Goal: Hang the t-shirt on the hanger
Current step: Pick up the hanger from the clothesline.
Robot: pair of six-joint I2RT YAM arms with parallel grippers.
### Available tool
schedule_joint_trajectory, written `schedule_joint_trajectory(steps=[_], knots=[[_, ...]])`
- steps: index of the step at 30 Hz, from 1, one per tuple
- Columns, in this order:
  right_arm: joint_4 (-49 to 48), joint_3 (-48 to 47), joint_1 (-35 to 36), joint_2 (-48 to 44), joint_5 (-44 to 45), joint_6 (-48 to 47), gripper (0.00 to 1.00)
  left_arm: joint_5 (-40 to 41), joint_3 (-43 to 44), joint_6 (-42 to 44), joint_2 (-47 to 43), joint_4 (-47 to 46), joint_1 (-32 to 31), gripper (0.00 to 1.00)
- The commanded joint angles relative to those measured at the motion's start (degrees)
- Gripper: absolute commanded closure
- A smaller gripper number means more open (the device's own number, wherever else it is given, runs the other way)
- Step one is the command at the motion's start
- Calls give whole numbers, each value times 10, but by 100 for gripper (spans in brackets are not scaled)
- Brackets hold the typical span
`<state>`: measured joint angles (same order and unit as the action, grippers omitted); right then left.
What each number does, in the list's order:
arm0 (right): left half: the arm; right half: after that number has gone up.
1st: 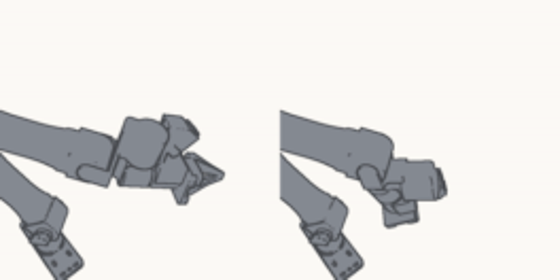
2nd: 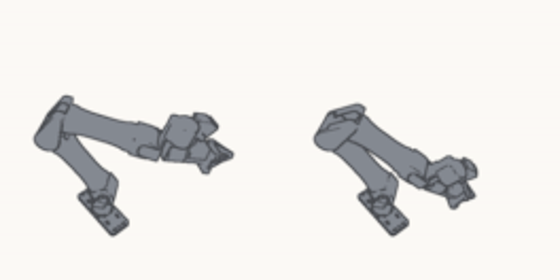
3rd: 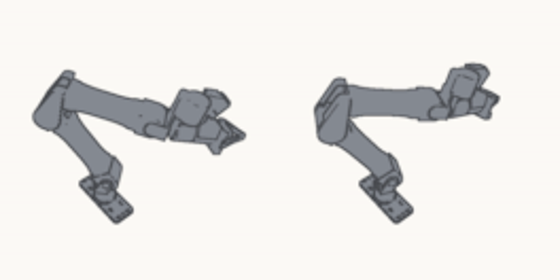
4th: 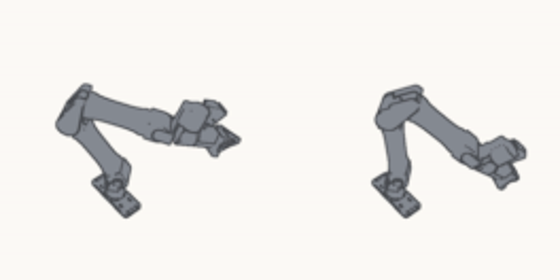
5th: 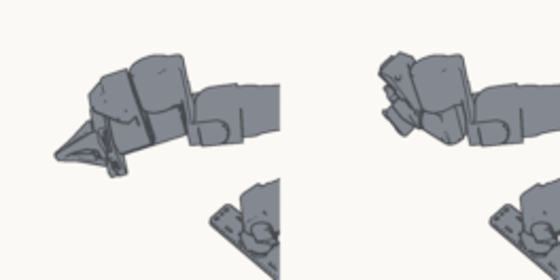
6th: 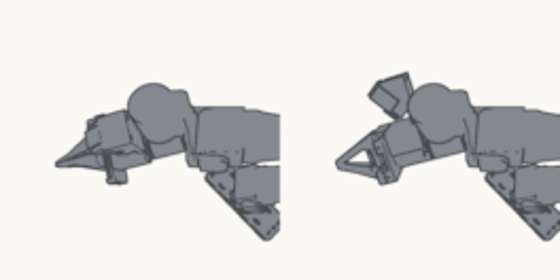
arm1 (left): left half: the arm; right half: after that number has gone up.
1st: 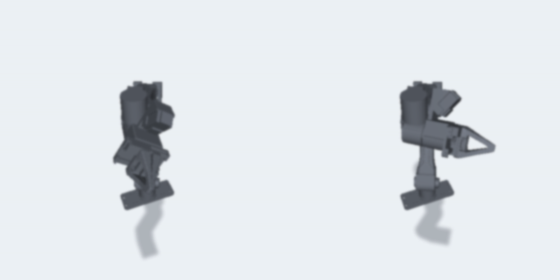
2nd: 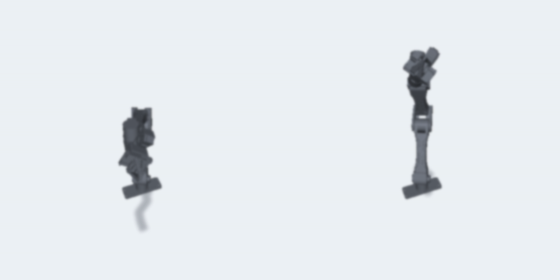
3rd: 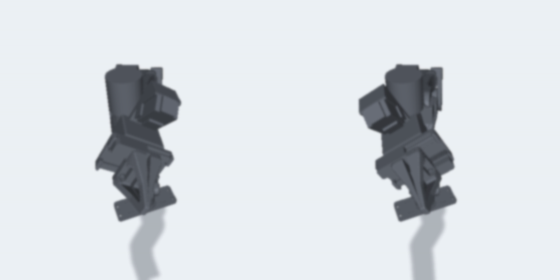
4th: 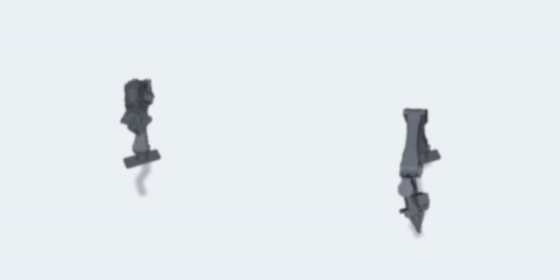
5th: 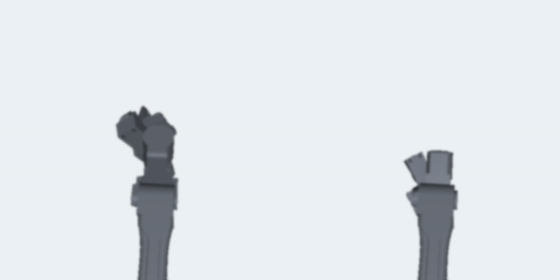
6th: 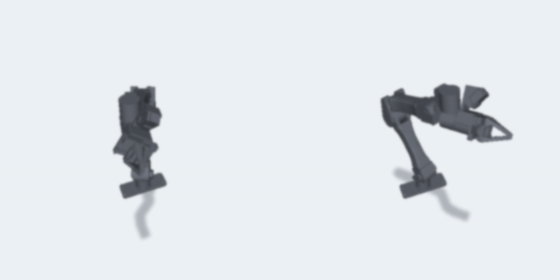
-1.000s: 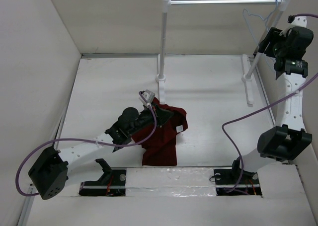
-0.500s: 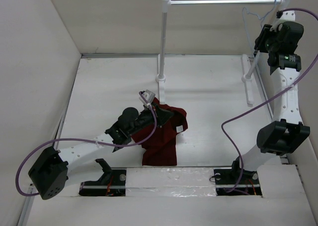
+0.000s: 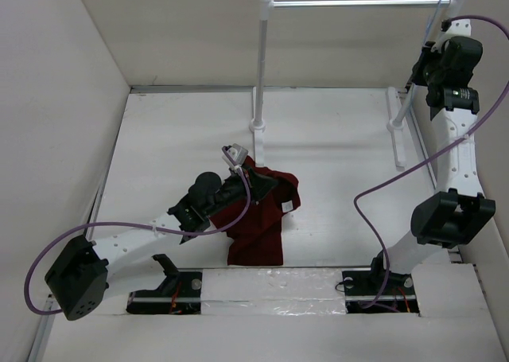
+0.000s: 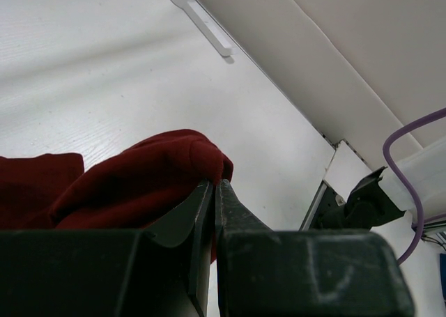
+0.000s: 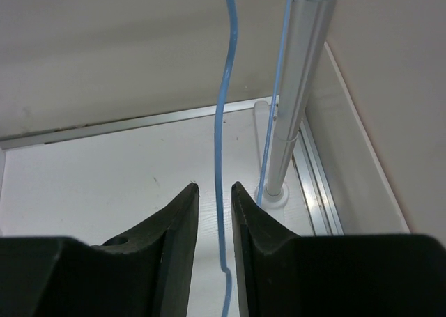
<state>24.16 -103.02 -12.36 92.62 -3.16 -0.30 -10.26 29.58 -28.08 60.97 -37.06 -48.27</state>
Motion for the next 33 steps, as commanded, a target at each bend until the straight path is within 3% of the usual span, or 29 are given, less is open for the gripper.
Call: schedule_joint_trajectory(steps=[1,5,10,13,19,26,33], knots=[[-32,-16,-1,-1,15,-8,77,0,-5,7,-16,-33,-1,100],[-33,-17,4,1,22,-9,77,1,-5,6,-17,-33,-1,100],[-20,-28,9,19,25,-9,64,3,-6,7,-20,-32,-1,100],[-22,-29,15,22,45,-9,71,5,-6,7,-22,-31,-1,100],[-35,-27,27,19,65,-8,100,3,-7,7,-23,-32,-1,100],[-59,-22,37,-16,74,-21,100,3,-8,7,-27,-34,-1,100],[-57,-30,31,-40,12,-30,100,5,-9,7,-29,-33,-1,100]])
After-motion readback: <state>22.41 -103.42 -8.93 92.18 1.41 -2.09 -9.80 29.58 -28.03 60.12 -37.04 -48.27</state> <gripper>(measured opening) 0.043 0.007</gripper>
